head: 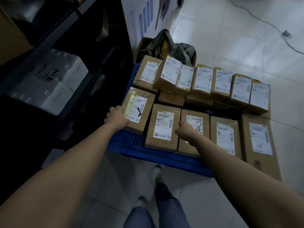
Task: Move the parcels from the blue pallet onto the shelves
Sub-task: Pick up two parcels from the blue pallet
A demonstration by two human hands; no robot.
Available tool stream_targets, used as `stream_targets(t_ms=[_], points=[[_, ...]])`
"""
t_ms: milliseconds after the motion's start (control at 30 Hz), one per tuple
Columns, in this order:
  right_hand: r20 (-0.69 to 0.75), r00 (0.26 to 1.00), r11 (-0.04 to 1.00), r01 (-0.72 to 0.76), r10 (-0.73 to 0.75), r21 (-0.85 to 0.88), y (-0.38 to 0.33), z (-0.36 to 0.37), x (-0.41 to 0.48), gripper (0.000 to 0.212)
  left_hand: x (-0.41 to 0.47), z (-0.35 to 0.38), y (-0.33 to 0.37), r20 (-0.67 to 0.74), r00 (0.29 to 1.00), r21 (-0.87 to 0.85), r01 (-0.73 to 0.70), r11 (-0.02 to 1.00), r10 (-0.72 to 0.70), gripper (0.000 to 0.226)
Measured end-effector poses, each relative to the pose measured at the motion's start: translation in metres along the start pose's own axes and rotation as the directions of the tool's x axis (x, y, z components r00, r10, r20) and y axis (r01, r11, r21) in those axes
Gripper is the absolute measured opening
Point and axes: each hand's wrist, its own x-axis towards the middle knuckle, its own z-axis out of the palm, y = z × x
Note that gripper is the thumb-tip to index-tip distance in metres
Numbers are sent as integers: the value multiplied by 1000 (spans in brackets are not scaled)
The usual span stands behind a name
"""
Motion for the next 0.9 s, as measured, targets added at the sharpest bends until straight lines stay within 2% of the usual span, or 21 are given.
stream_targets(t_ms=[100, 233, 433, 533, 633, 733, 833, 900], points=[[-4, 998, 997, -55, 55, 50, 0, 3, 14, 41, 20, 6, -3, 23, 999, -30, 26, 999, -26, 75], [-12, 996, 987, -85, 87, 138, -6, 5, 31, 22, 40, 13, -7, 83, 996, -188, 31, 982, -15, 75], [26, 992, 963, -125, 122, 237, -17, 15, 45, 35, 50, 24, -14, 100, 992, -288, 103, 952, -77, 81], [88, 983, 952, -179, 162, 247, -20, 20, 47, 47, 50, 26, -22, 108, 991, -366, 112, 924, -77, 74], [103, 978, 946, -200, 179, 253, -23, 27, 49, 45, 51, 23, -29, 95, 992, -434, 120, 893, -87, 61], [45, 978, 941, -208, 203, 268, -25, 31, 52, 42, 53, 22, -39, 78, 984, -479, 180, 859, -162, 57], [35, 972, 915, -230, 231, 333, -20, 35, 54, 8, 52, 25, -56, 125, 962, -565, 271, 780, -243, 76], [67, 977, 900, -212, 202, 380, -17, 40, 55, 11, 52, 29, -68, 184, 951, -606, 309, 733, -249, 91]])
